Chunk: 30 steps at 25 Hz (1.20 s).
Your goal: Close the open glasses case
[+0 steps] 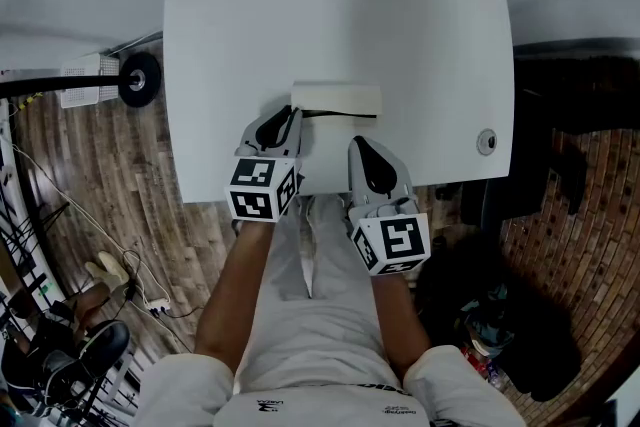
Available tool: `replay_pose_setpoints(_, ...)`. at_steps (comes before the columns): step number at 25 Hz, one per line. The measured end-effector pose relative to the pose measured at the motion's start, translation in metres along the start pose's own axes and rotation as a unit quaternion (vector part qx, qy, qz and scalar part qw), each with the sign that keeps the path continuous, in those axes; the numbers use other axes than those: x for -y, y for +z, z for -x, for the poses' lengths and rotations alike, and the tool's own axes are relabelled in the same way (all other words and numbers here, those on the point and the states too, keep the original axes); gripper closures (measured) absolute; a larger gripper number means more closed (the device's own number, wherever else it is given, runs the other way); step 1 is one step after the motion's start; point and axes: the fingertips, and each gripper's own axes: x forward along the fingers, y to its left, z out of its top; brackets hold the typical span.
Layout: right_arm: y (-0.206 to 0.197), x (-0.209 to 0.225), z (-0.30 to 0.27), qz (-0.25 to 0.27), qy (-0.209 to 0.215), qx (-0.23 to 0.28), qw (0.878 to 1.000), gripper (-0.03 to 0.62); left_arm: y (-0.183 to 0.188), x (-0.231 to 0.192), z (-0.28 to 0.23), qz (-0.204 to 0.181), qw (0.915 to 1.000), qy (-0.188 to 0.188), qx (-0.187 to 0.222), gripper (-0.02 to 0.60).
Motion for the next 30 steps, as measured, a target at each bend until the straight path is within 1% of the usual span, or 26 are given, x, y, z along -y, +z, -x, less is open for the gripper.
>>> replay_pose_setpoints(7,0.0,-0.002,0.004,0.0,-0.001,0.003,1.0,0.595,-0.006,0.0,0.002,0.006,1.0,0.0,-0.002,0.541)
replay_pose_setpoints(21,-0.008,0.001,0.012,-0.002,-0.011,0.0,1.0,0.595,-0.018,0.003,0.003,0.005,1.0,-0.003,-0.007,0.546)
replay_pose_setpoints(30,-0.008,0.003,0.017,-0.003,-0.016,0.001,1.0,0.595,-0.028,0.002,0.003,0.009,0.9999,0.002,-0.014,0.551)
